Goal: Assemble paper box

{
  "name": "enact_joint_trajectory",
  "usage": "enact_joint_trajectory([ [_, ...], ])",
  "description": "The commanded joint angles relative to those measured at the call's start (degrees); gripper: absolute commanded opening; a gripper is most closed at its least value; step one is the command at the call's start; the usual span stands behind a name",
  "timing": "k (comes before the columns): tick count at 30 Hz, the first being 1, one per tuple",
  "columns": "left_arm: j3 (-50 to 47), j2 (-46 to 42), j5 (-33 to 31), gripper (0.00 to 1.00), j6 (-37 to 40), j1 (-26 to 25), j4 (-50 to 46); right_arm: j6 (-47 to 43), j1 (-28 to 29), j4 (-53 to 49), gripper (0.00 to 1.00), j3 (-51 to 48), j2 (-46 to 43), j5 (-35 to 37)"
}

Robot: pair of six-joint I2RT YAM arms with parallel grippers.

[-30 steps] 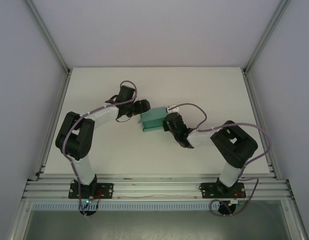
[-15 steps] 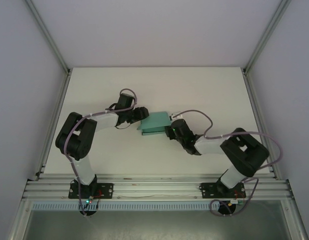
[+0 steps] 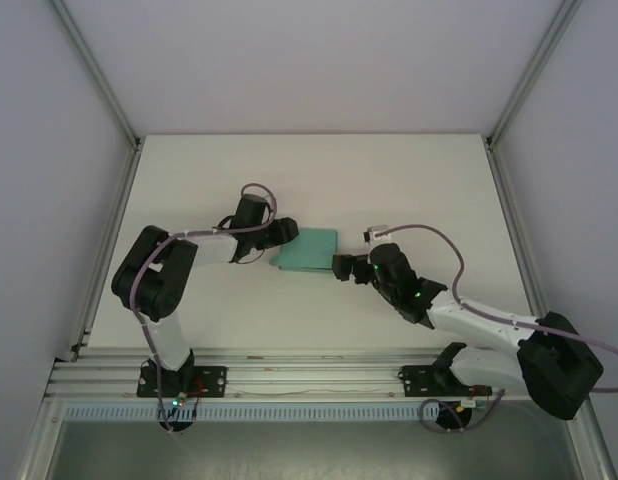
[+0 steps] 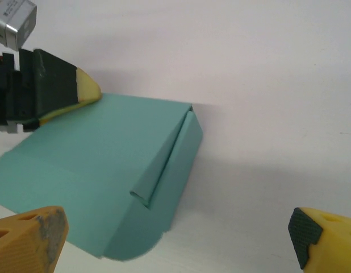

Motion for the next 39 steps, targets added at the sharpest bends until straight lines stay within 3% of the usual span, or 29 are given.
enact_joint_trajectory([
  [1,-3.14,0.78,-5.34,0.54,4.05,-1.82,-2.46,3.26,-1.25,-7.12,1.00,7.00,2.09,-5.80],
  [4,-4.48,0.89,-4.87,0.54,3.20,-2.03,0.48,4.19,-2.41,-10.49,1.00,11.49,6.24,-5.81],
  [9,-4.65,1.55,-4.37,0.54,1.54,-2.12,1.96,2.86,-3.57,-7.67,0.99,13.56,16.15,-7.21],
  [18,-3.46,-0.57,-1.88,0.57,2.17,-2.23,1.05,4.60,-4.92,-4.86,0.78,14.89,28.69,-10.79],
  [22,-1.22,-3.30,-0.95,0.67,4.06,-1.97,-2.05,6.26,-4.92,-2.23,0.74,13.35,30.11,-12.28],
  [26,0.11,-6.41,0.24,0.89,5.34,-1.35,-4.69,7.60,-4.92,-1.46,0.73,12.49,30.37,-10.90],
  [29,0.30,-7.61,1.50,0.95,6.10,-0.42,-7.18,7.78,-5.15,-1.93,0.73,12.76,30.21,-10.46],
  [34,-2.70,-6.96,6.13,0.89,6.01,1.23,-5.61,7.35,-5.43,-2.25,0.75,13.21,29.93,-10.90],
  [39,-5.06,-3.79,12.20,0.65,3.28,3.36,-0.63,7.94,-5.89,-1.18,0.78,12.72,28.87,-11.91],
])
